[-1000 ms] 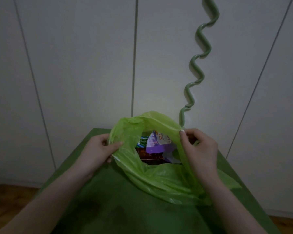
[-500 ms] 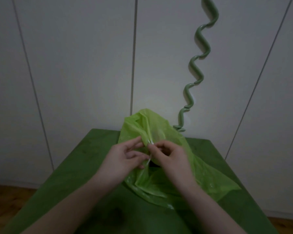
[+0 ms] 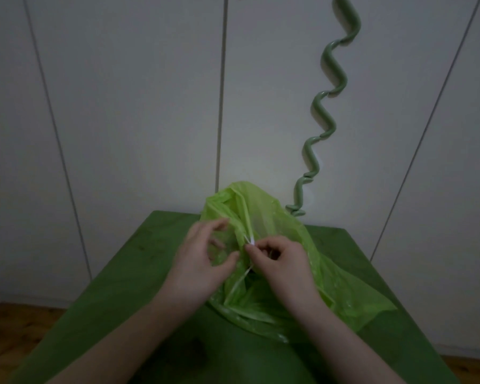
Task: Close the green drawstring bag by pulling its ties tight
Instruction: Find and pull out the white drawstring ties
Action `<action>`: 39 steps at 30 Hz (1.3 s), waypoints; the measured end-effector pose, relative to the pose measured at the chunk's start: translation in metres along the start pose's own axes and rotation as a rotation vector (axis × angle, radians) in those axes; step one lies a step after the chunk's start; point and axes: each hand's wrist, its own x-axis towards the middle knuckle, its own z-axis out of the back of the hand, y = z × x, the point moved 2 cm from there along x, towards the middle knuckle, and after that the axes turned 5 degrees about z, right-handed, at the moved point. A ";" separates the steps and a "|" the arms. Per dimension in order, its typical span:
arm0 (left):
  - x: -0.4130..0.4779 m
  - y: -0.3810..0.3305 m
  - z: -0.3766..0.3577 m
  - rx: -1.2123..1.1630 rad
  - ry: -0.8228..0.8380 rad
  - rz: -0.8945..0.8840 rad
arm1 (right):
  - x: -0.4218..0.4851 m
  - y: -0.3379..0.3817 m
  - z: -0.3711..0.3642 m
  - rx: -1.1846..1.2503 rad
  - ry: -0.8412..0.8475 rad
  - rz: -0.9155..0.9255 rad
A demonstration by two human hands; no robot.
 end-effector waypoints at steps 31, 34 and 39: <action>0.025 -0.008 -0.048 -0.062 0.099 -0.131 | 0.016 0.031 0.042 0.046 -0.018 0.229; 0.025 -0.008 -0.050 -0.040 0.093 -0.132 | 0.014 0.032 0.045 0.108 -0.008 0.241; 0.025 -0.004 -0.050 -0.031 0.093 -0.105 | 0.012 0.035 0.047 0.213 -0.024 0.221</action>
